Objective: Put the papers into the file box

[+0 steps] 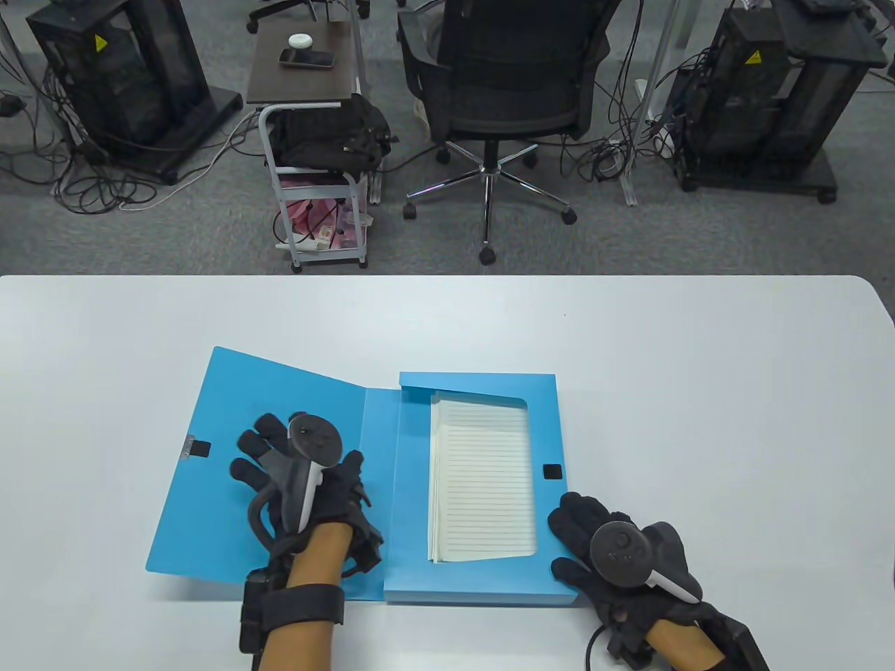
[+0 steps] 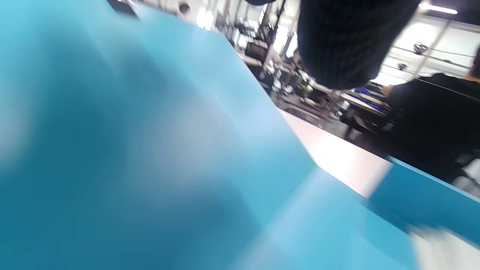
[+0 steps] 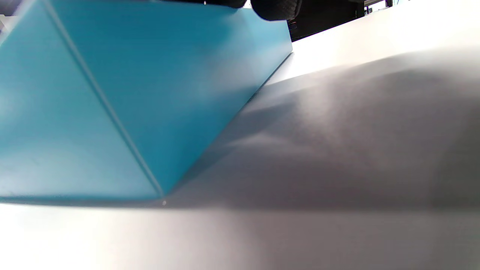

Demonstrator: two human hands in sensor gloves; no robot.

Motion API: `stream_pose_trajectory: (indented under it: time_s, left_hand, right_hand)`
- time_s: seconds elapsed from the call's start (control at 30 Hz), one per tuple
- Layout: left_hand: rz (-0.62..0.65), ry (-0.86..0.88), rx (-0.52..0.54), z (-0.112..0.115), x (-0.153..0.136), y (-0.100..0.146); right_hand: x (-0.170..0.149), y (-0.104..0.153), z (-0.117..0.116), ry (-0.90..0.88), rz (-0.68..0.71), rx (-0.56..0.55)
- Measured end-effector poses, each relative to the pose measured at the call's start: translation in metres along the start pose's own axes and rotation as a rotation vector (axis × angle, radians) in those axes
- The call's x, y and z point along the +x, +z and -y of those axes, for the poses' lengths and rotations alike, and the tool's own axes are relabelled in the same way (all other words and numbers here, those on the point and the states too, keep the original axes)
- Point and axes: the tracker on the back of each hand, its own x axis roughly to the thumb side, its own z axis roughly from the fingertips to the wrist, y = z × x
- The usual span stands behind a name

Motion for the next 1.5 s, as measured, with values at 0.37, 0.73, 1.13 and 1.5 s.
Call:
stream_pose_trajectory:
  time_s: [0.37, 0.73, 1.13, 1.5]
  left_hand:
    - [-0.206, -0.024, 0.049, -0.012, -0.059, -0.017]
    - [-0.383, 0.002, -0.090, -0.024, -0.073, -0.027]
    - [-0.148, 0.364, -0.511, -0.108, -0.047, -0.014]
    - [0.396, 0.409, -0.764, -0.084, 0.073, 0.056]
  right_hand:
    - [0.001, 0.000, 0.000, 0.014, -0.001, -0.009]
    - [0.001, 0.000, 0.000, 0.016, 0.007, -0.011]
    - [-0.001, -0.001, 0.000, -0.025, -0.008, -0.004]
    - [-0.002, -0.001, 0.002, -0.018, -0.019, -0.023]
